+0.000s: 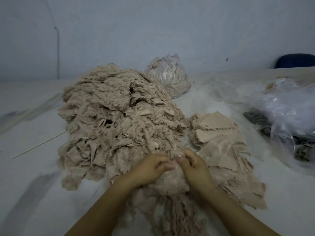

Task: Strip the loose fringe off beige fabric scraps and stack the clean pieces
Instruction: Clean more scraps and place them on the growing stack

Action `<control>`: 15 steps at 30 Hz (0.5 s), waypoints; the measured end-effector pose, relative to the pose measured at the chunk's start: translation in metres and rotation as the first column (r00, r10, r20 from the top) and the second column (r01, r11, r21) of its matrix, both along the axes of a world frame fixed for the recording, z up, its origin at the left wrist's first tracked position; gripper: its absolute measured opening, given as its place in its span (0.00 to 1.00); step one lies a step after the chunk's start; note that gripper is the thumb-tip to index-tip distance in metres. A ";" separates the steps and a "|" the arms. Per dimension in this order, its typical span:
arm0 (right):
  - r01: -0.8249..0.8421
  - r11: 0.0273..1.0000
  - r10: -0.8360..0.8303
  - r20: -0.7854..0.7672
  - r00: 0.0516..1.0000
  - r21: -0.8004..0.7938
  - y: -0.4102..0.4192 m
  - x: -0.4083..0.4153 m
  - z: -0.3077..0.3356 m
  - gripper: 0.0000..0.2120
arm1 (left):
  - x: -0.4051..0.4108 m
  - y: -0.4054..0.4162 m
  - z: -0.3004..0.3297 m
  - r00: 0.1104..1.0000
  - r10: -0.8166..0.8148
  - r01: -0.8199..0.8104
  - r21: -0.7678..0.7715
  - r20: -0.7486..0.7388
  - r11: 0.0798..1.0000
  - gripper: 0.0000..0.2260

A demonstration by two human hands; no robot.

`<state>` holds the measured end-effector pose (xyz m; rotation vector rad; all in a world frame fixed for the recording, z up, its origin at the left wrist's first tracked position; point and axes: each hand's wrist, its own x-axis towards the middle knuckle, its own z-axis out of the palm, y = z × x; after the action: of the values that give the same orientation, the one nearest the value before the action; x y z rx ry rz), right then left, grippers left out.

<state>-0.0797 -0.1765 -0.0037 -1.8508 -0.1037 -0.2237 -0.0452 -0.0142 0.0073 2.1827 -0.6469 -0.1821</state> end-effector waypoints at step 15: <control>-0.196 0.977 0.213 -0.339 0.916 0.083 -0.022 0.005 0.019 0.32 | 0.003 0.003 0.021 0.991 0.042 -0.095 -0.430 -0.131 0.898 0.13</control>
<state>-0.0743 -0.1989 0.0151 -1.7895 -0.0463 0.2461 -0.0421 -0.0114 0.0281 1.7431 -0.4871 -0.1150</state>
